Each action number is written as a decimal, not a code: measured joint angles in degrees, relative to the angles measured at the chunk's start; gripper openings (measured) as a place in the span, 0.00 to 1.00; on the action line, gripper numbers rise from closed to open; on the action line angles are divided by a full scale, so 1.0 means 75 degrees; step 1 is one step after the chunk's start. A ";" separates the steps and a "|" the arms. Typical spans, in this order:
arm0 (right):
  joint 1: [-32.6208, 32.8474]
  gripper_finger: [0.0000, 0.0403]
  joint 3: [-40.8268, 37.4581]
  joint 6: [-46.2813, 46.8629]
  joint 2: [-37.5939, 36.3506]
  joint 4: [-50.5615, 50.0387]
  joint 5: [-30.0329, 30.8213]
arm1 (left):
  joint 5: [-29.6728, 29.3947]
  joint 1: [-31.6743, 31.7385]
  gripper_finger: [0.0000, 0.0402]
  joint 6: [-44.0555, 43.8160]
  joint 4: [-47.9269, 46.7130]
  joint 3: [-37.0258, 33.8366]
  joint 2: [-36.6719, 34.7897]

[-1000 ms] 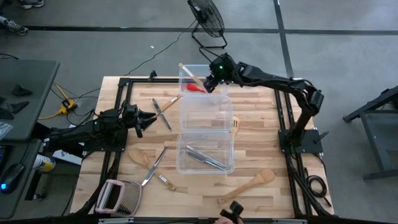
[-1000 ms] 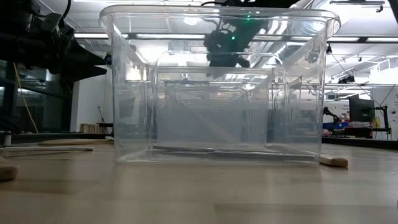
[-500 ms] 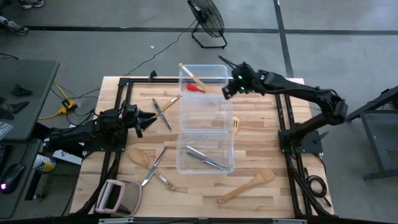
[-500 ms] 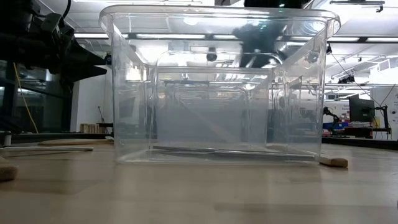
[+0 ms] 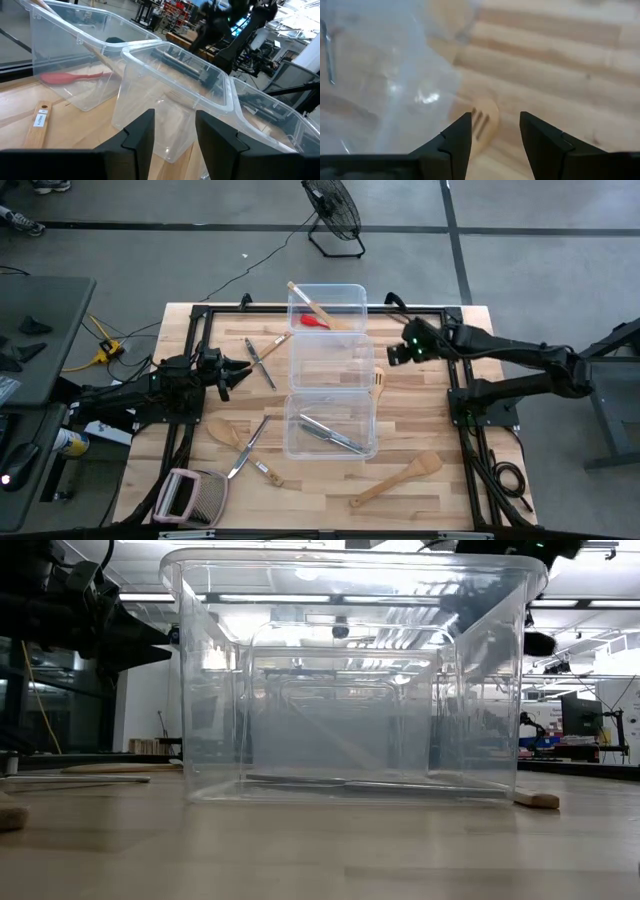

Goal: Pick & Place Kitchen Items
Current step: Put the brown spatula into the middle transparent bin

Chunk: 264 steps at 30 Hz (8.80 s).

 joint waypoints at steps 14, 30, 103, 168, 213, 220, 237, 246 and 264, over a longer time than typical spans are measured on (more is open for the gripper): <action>0.1598 0.75 -0.1960 0.1579 -0.0462 0.0777 -0.0357 | 0.0000 -0.0001 0.36 0.0000 0.0003 0.0000 0.0001; 0.2794 0.77 -0.2375 0.3934 0.1294 0.2875 -0.0438 | 0.0000 -0.0003 0.36 0.0000 0.0000 0.0000 0.0003; 0.3176 0.77 -0.1579 -0.5508 0.3026 0.3881 -0.0076 | 0.0000 -0.0002 0.36 0.0000 0.0003 0.0000 0.0003; 0.2725 0.77 -0.1649 0.1146 0.0309 -0.0037 -0.3259 | -0.0001 -0.0001 0.36 0.0000 0.0003 -0.0001 0.0001; 0.2945 0.77 -0.1634 0.8977 0.2583 0.1059 -0.0890 | 0.0000 -0.0001 0.36 0.0000 0.0003 0.0000 0.0000; 0.2853 0.72 -0.1599 0.8642 0.2939 0.1220 -0.1250 | 0.0000 -0.0001 0.36 0.0000 0.0003 0.0000 0.0000; 0.2865 0.42 -0.1617 0.7701 0.2977 0.0635 -0.1663 | 0.0000 -0.0001 0.36 0.0000 0.0001 0.0000 0.0000; 0.2868 0.36 -0.1623 0.7330 0.2980 0.0305 -0.1969 | 0.0000 -0.0003 0.36 0.0000 0.0003 0.0000 0.0003; 0.2874 0.20 -0.1629 0.7104 0.2980 0.0274 -0.2006 | 0.0000 -0.0001 0.36 0.0000 0.0003 0.0000 0.0002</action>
